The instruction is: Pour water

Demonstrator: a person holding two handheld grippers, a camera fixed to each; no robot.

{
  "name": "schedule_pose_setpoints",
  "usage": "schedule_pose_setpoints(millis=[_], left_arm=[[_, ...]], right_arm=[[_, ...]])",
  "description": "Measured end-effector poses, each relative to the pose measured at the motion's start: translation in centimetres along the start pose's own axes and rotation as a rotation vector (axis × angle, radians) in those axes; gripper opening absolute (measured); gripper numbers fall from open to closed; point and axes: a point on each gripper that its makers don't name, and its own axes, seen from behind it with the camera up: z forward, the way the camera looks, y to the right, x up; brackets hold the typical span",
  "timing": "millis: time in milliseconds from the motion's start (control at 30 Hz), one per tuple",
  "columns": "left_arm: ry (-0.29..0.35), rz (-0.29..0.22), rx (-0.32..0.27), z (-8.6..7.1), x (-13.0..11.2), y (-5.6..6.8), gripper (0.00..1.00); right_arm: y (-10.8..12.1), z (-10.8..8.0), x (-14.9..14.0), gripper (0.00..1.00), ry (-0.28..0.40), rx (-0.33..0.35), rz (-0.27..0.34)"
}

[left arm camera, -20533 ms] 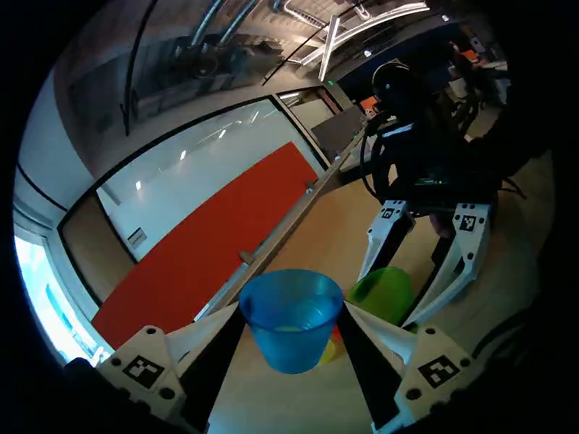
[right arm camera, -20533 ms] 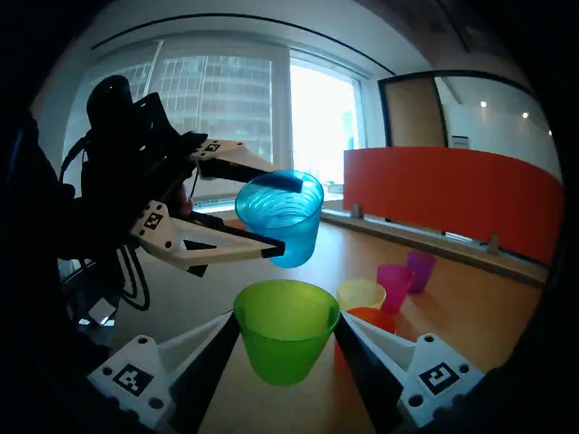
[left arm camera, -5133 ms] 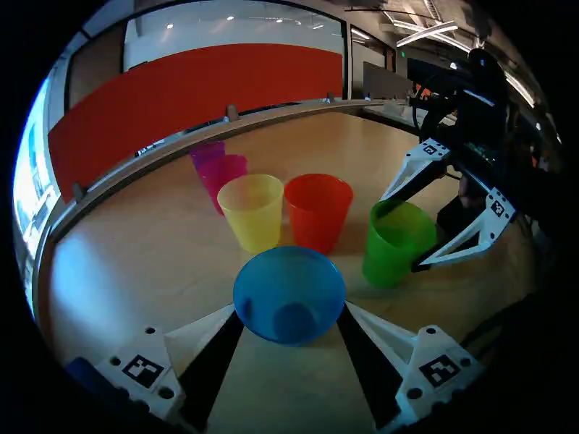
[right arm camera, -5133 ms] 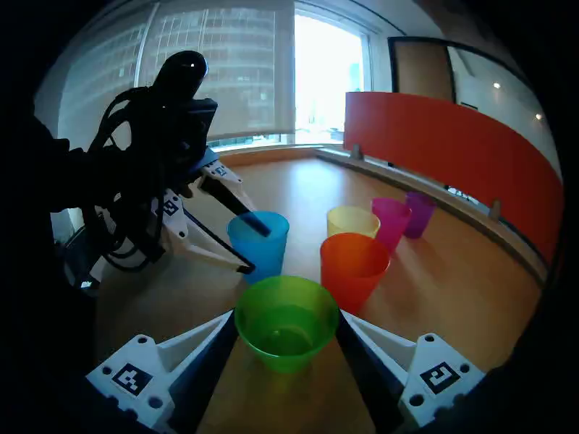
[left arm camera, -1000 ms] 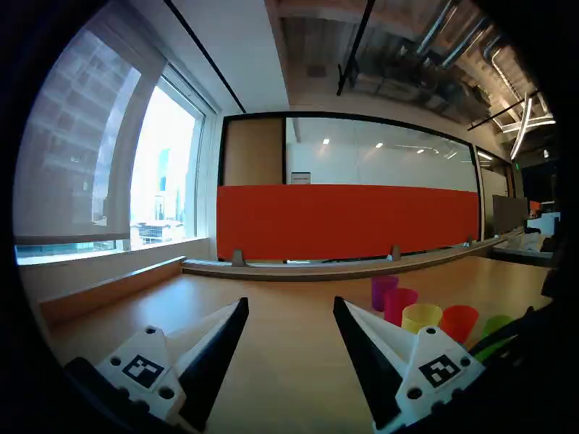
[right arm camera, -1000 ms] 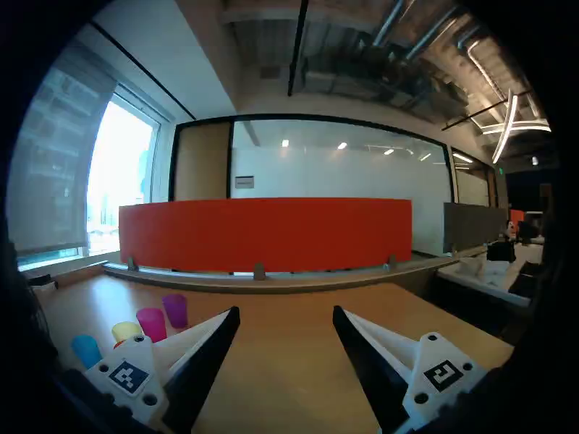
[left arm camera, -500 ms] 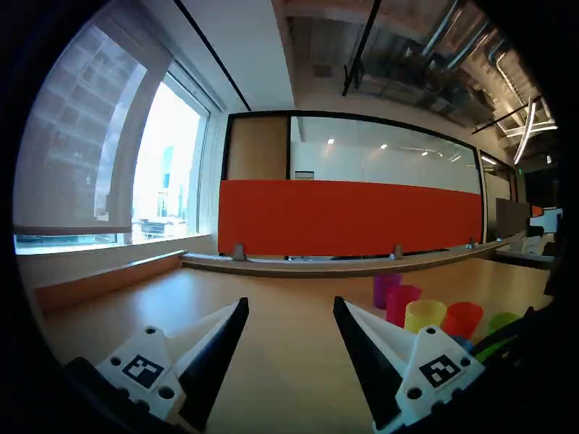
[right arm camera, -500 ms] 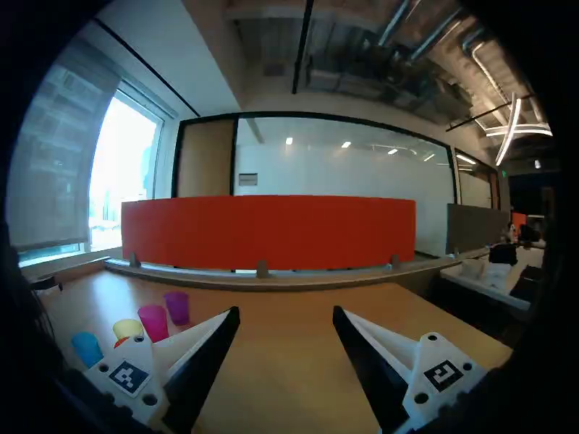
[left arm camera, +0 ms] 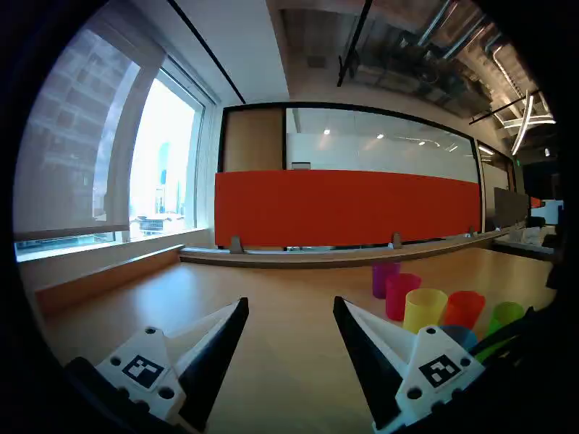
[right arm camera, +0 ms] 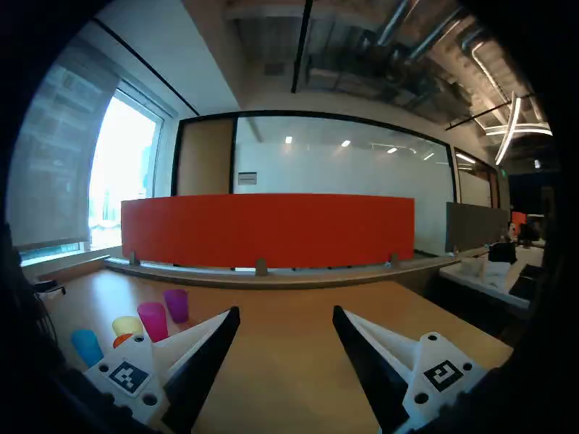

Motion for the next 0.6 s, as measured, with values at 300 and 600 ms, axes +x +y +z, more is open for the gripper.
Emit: schedule_pose_setpoints(millis=[300, 600], left_arm=[[-0.003, 0.001, 0.007, 0.2, -0.07, -0.28, 0.86], [-0.005, 0.002, 0.006, 0.29, -0.07, -0.14, 0.9]], right_arm=[[-0.3, -0.19, 0.19, 1.0, 0.005, 0.014, -0.001], [-0.09, -0.31, 0.41, 1.0, 0.02, 0.01, -0.012]])
